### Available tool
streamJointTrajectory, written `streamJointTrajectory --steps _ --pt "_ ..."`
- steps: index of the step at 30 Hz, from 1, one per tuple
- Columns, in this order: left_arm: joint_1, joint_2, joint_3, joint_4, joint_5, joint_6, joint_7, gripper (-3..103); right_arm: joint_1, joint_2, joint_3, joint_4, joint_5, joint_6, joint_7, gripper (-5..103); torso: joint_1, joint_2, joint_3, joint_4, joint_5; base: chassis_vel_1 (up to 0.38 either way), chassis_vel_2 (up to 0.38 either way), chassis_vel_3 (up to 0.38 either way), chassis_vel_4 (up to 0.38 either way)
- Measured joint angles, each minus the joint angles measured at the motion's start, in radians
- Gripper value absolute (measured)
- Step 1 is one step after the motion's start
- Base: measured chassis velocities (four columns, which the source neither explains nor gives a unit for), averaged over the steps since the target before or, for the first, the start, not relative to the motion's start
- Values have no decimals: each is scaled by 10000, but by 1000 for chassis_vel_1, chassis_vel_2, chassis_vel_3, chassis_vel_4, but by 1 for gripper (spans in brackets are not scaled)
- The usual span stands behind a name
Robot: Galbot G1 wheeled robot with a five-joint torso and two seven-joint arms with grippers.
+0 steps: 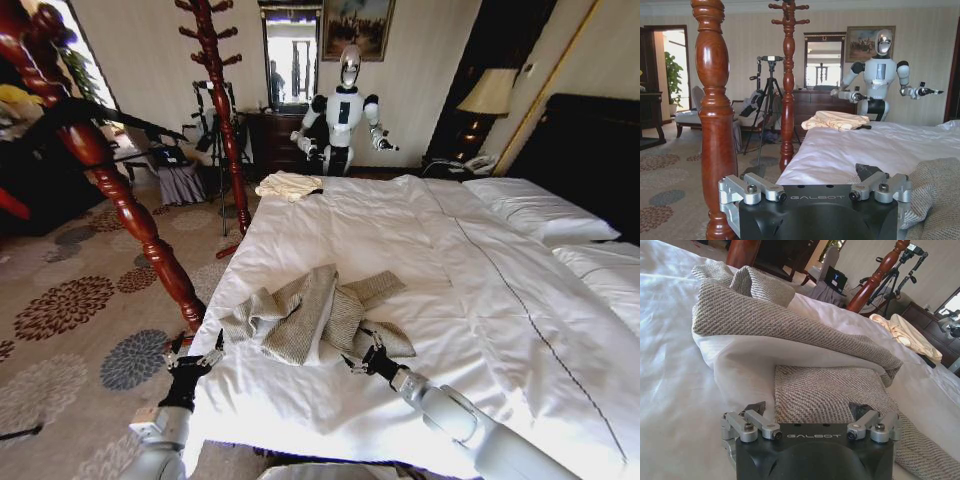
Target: Pick up the clothes from the bed and hang them on the clothes hanger.
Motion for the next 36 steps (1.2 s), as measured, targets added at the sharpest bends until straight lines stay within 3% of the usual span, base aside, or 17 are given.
streamJointTrajectory --steps 9,12,14,17,29,31,33,36 --pt "-1 -37 75 -46 -274 101 -79 100 -105 374 58 -291 -1461 -225 477 90 0 0 0 -2 1 0 0 0 0" --pt "18 -30 41 -49 -286 105 -102 100 -56 473 151 -335 -1882 -379 955 68 0 0 0 -1 0 0 0 0 0" --pt "18 -25 20 -61 -295 109 -108 100 -59 500 183 -327 -1964 -399 1191 63 0 0 0 -1 0 0 0 0 0" --pt "12 -31 33 -62 -287 117 -116 100 -113 499 273 -212 -1988 -294 1397 52 -1 0 0 -1 0 0 0 0 0" --pt "-17 -52 82 -31 -253 128 -118 100 -23 588 454 -244 -1792 260 1748 50 -1 0 0 -1 -1 0 0 0 0" --pt "-17 -52 115 -32 -330 177 -130 100 77 691 365 -451 -1711 418 1730 56 0 0 1 -1 0 0 0 0 0" --pt "-14 -51 119 -34 -376 196 -139 100 113 728 361 -551 -1595 523 1674 52 0 0 1 -1 0 0 0 0 0" --pt "-4 -23 90 -35 -419 208 -159 100 116 759 481 -644 -931 775 1547 36 0 0 1 -1 0 0 0 0 0"
